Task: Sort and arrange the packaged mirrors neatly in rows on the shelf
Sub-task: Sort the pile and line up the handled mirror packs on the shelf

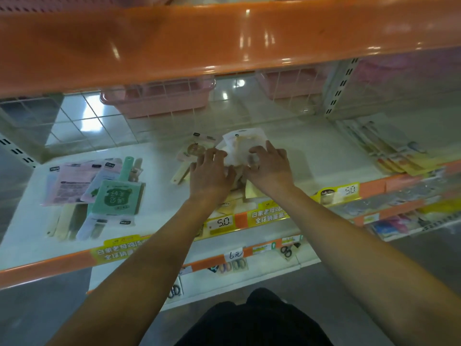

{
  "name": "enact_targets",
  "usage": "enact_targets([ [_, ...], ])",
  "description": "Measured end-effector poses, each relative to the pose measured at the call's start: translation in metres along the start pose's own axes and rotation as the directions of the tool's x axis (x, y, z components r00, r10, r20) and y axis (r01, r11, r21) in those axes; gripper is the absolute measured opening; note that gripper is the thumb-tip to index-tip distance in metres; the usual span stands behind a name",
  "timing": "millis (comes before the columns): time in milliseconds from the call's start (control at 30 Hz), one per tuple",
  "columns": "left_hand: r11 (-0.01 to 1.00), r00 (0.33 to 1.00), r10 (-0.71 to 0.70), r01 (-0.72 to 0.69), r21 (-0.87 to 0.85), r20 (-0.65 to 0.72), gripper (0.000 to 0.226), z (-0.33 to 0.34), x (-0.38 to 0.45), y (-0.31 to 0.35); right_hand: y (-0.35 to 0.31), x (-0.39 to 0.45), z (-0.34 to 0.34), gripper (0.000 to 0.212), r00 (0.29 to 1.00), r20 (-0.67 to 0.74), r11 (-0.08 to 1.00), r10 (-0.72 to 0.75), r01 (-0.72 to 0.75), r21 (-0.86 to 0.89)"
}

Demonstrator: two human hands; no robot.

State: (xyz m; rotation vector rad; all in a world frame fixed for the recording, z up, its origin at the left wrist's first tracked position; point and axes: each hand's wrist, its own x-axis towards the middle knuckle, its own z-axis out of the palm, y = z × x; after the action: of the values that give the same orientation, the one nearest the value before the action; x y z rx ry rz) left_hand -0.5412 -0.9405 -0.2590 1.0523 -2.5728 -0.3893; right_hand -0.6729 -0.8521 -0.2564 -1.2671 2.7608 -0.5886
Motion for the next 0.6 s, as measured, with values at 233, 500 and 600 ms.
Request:
enact_targets([
  [233, 0.998, 0.999, 0.050, -0.050, 0.037, -0.003, 0.040, 0.022, 0.018, 0.053, 0.055, 0.016, -0.021, 0.042, 1.000, -0.003, 1.000, 0.022, -0.022, 0.019],
  [500, 0.995, 0.995, 0.096, -0.096, -0.012, 0.006, 0.038, 0.070, 0.045, 0.165, 0.167, 0.031, -0.068, 0.038, 0.998, -0.026, 0.999, 0.050, -0.050, 0.001],
  [600, 0.995, 0.995, 0.102, -0.102, -0.019, 0.017, 0.037, 0.088, 0.051, 0.203, 0.212, 0.034, -0.085, 0.037, 0.997, -0.066, 0.998, 0.049, -0.051, -0.024],
])
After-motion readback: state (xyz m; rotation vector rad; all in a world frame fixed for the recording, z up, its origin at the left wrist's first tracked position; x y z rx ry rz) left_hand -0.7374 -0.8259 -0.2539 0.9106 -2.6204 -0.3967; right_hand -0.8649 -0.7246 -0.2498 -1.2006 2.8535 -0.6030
